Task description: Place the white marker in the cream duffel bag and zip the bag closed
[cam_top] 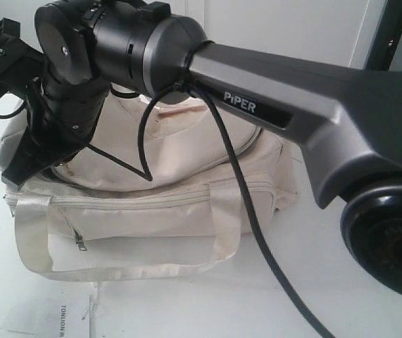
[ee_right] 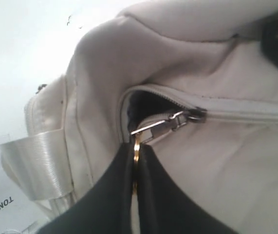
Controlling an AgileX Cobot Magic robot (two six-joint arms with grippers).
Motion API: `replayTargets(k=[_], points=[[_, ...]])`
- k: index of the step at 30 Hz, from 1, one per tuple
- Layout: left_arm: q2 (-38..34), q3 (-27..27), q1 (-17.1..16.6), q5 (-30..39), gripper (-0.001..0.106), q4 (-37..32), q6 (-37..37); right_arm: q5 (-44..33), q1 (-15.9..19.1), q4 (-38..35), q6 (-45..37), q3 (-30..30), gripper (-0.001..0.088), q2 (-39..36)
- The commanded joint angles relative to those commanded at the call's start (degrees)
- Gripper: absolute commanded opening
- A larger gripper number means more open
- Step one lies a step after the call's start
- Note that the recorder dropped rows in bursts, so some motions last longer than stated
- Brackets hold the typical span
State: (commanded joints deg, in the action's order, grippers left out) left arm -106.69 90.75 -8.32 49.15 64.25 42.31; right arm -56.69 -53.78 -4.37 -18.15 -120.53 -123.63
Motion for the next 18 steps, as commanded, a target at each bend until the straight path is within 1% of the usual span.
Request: replayTargets(k=[8, 18], points=[[0.00, 0.00, 0.00, 0.00, 0.000, 0.00, 0.00, -0.80, 0.00, 0.14, -1.41, 0.00, 0.0000, 1.49], [0.00, 0.00, 0.00, 0.12, 0.000, -0.22, -0.02, -4.11, 0.00, 0.01, -2.34, 0.00, 0.0000, 2.19]])
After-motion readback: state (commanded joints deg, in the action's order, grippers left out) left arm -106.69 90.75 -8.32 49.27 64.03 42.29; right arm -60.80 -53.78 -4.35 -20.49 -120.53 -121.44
